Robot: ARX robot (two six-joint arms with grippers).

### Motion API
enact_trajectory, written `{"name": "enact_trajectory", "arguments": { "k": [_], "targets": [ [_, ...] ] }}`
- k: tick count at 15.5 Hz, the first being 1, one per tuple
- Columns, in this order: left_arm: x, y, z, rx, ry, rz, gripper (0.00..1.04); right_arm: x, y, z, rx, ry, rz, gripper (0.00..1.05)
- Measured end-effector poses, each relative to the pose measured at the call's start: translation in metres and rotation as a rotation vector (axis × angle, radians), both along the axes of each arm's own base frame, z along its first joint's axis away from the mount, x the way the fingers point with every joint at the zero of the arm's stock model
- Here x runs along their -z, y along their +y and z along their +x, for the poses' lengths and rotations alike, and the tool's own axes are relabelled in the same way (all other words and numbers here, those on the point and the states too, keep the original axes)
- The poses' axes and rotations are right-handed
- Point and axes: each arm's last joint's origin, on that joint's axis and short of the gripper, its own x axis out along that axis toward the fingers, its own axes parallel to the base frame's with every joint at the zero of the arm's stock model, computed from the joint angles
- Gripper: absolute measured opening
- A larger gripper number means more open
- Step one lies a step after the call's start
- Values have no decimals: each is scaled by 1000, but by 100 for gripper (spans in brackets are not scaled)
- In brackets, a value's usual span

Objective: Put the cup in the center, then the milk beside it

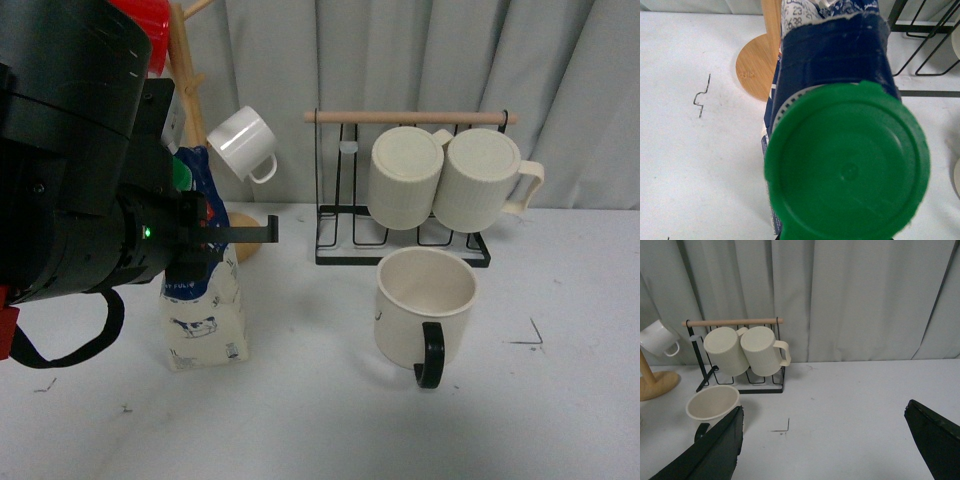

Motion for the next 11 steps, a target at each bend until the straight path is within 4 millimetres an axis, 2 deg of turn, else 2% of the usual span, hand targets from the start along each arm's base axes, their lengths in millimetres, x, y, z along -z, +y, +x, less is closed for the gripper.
{"name": "enact_trajectory", "arguments": {
  "k": [2, 3, 6, 11],
  "targets": [
    [-9, -11, -8, 45, 1, 2, 2, 0, 0, 0, 0, 0, 0, 98],
    [-32, -35, -8, 104, -61, -19, 2, 0, 0, 0, 0, 0, 0, 98],
    [-42, -54, -10, 144, -96, -26, 2, 0, 0, 0, 0, 0, 0, 98],
    [-24, -80, -9, 181, -56, 0, 2, 0, 0, 0, 0, 0, 0, 98]
  ]
}}
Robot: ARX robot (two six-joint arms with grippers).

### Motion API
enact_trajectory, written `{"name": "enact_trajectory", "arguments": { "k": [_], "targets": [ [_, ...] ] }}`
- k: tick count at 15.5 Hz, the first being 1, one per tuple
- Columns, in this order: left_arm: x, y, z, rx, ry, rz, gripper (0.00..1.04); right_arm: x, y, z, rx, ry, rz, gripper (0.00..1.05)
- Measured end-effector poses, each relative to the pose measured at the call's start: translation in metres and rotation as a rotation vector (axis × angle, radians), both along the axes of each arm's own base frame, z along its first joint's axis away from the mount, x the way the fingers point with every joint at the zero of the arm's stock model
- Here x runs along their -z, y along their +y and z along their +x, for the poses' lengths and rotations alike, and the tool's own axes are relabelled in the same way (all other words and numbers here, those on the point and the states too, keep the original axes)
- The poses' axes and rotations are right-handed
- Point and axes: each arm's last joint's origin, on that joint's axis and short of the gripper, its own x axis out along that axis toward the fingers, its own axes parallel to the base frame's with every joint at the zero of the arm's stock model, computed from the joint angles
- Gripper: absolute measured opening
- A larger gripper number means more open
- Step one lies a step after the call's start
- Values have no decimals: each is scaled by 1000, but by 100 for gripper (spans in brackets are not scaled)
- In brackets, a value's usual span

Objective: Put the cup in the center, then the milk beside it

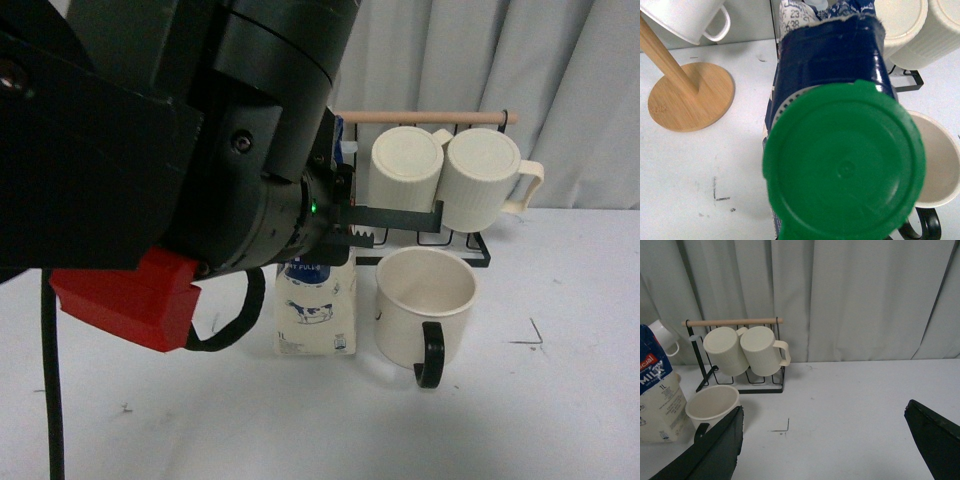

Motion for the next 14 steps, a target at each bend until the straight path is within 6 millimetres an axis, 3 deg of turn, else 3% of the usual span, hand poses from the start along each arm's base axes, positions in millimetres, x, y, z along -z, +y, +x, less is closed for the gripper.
{"name": "enact_trajectory", "arguments": {
  "k": [8, 12, 14],
  "targets": [
    [17, -11, 5, -11, 21, 4, 2, 0, 0, 0, 0, 0, 0, 98],
    [15, -16, 7, -10, 3, -9, 3, 0, 0, 0, 0, 0, 0, 98],
    [12, -17, 9, -9, -14, -22, 21, 0, 0, 0, 0, 0, 0, 98]
  ]
}}
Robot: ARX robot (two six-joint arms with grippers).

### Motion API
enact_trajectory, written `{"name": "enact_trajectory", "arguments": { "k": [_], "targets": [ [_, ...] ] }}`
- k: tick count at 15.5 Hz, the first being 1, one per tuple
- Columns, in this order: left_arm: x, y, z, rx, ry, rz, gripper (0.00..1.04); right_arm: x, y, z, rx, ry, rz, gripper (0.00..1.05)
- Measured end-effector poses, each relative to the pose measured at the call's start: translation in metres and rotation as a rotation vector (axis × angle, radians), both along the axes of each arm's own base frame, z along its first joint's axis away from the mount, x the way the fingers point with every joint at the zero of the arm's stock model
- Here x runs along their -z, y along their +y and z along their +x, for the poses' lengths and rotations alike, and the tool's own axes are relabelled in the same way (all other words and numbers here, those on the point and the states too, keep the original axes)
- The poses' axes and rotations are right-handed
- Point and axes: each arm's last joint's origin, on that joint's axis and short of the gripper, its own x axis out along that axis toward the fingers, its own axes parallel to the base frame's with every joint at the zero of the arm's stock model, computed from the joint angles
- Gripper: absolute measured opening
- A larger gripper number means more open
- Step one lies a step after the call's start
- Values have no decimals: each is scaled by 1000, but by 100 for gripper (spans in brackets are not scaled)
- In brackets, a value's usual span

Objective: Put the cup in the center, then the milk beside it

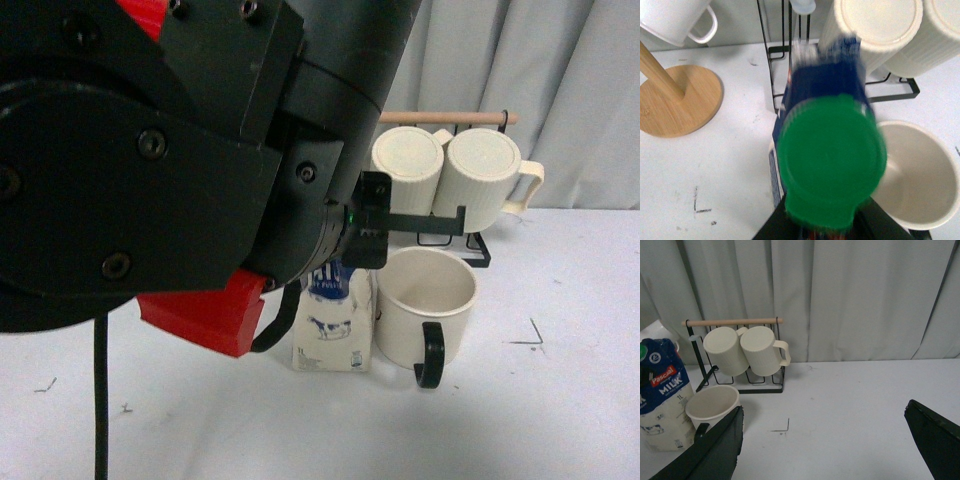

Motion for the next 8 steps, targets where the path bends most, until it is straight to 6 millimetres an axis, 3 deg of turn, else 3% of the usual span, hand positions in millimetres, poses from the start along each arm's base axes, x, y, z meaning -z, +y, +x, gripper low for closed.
{"name": "enact_trajectory", "arguments": {
  "k": [2, 6, 7, 8],
  "targets": [
    [-5, -2, 2, 3, -17, -18, 39, 0, 0, 0, 0, 0, 0, 98],
    [-20, 4, -3, 13, -24, -76, 86, 0, 0, 0, 0, 0, 0, 98],
    [-26, 6, -7, 11, -40, -93, 95, 0, 0, 0, 0, 0, 0, 98],
    [-41, 12, -15, 14, -83, -124, 97, 0, 0, 0, 0, 0, 0, 98]
  ]
}}
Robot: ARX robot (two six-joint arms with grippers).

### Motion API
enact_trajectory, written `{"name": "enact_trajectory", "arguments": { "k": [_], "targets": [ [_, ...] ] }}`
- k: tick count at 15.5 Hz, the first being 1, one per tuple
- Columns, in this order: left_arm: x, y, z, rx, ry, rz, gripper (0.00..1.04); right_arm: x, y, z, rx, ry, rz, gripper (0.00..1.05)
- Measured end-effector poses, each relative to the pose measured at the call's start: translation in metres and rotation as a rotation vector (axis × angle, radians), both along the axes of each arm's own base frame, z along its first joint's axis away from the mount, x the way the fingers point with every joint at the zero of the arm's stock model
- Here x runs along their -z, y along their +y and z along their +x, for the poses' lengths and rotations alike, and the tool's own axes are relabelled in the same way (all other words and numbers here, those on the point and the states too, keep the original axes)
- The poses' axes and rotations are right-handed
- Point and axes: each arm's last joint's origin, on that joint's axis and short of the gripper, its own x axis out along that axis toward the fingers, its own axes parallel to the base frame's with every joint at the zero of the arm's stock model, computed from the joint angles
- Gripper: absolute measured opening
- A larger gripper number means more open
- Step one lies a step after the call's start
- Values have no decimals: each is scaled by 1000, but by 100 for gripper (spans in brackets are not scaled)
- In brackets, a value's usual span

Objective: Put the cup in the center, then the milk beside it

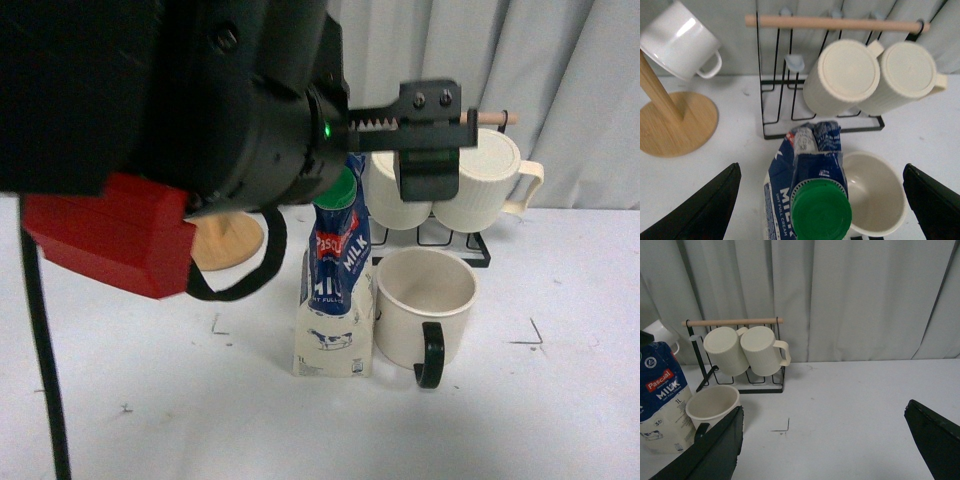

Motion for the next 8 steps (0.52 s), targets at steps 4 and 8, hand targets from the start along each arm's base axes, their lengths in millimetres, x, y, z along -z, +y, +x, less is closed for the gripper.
{"name": "enact_trajectory", "arguments": {
  "k": [4, 8],
  "targets": [
    [-61, 102, -56, -185, -379, 27, 73, 0, 0, 0, 0, 0, 0, 98],
    [-40, 165, -104, -215, -423, 74, 31, 0, 0, 0, 0, 0, 0, 98]
  ]
}}
